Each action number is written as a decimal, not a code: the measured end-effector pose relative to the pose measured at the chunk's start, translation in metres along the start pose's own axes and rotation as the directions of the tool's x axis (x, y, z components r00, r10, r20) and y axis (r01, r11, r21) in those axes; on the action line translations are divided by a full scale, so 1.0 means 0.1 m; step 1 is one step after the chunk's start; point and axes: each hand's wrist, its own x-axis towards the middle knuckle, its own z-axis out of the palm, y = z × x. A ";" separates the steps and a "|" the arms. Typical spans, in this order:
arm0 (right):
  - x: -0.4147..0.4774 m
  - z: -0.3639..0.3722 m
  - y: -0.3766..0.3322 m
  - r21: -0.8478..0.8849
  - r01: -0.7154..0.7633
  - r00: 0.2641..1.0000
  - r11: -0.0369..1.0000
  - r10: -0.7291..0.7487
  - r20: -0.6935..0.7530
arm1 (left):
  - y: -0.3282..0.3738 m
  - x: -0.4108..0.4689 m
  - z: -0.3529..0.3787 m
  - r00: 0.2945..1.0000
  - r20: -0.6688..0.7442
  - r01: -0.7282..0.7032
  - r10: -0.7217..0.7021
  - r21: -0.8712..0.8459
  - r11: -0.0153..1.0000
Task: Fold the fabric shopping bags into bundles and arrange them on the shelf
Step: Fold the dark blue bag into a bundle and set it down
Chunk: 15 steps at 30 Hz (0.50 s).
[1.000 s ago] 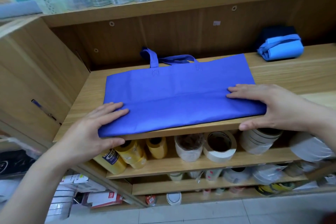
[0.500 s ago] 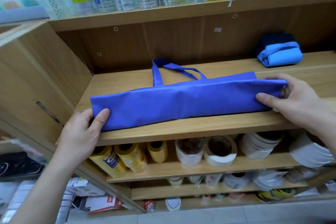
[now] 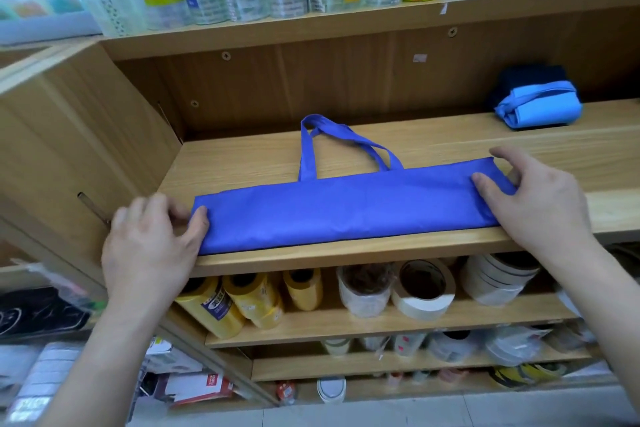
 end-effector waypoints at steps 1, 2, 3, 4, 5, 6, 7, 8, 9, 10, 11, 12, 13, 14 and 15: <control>0.00 0.01 0.01 0.026 0.006 1.000 1.000 -0.006 -0.002 | 0.02 0.01 -0.02 0.996 -0.004 -0.090 0.090 -0.014 0.996; 0.01 0.02 0.03 0.046 0.015 1.000 0.999 -0.015 0.000 | 0.04 0.04 -0.04 0.972 0.047 -0.230 0.230 -0.019 0.973; 0.01 0.02 0.03 0.059 0.021 1.000 0.998 -0.022 0.011 | 0.07 0.07 -0.04 0.914 0.166 -0.369 0.370 -0.041 0.929; 0.03 0.01 0.02 0.070 0.024 0.999 0.997 -0.026 0.022 | 0.12 0.09 -0.05 0.840 0.314 -0.445 0.443 -0.070 0.893; 0.03 0.00 0.00 0.075 0.020 0.999 0.997 -0.023 0.029 | 0.17 0.10 -0.06 0.765 0.459 -0.463 0.452 -0.098 0.881; 0.03 -0.02 -0.03 0.048 0.023 0.999 0.999 -0.024 0.022 | 0.21 0.10 -0.06 0.706 0.562 -0.458 0.430 -0.100 0.884; 0.01 -0.04 -0.07 -0.019 0.041 0.999 0.999 -0.041 -0.002 | 0.22 0.10 -0.04 0.679 0.606 -0.463 0.416 -0.087 0.882; -0.01 -0.06 -0.12 -0.102 0.080 0.996 0.992 -0.083 -0.027 | 0.22 0.08 -0.02 0.672 0.615 -0.484 0.412 -0.056 0.874; -0.05 -0.07 -0.20 -0.154 0.139 0.988 0.978 -0.148 -0.048 | 0.23 0.06 -0.02 0.678 0.604 -0.512 0.419 -0.021 0.859; -0.11 -0.08 -0.31 -0.151 0.205 0.975 0.967 -0.215 -0.054 | 0.24 0.05 -0.02 0.686 0.592 -0.535 0.423 0.016 0.844; -0.17 -0.08 -0.46 -0.107 0.261 0.963 0.959 -0.266 -0.035 | 0.25 0.02 -0.03 0.695 0.578 -0.563 0.428 0.067 0.824; -0.25 -0.05 -0.62 -0.046 0.307 0.952 0.951 -0.306 0.014 | 0.27 -0.02 -0.04 0.706 0.559 -0.590 0.434 0.126 0.798; -0.33 0.00 -0.78 0.007 0.341 0.936 0.940 -0.340 0.093 | 0.28 -0.07 -0.03 0.712 0.534 -0.623 0.457 0.180 0.761; -0.40 0.10 -0.91 0.027 0.363 0.913 0.932 -0.361 0.190 | 0.29 -0.13 -0.04 0.706 0.524 -0.651 0.476 0.217 0.727; -0.44 0.22 -0.99 0.017 0.377 0.888 0.926 -0.367 0.277 | 0.29 -0.18 -0.06 0.702 0.521 -0.664 0.486 0.231 0.712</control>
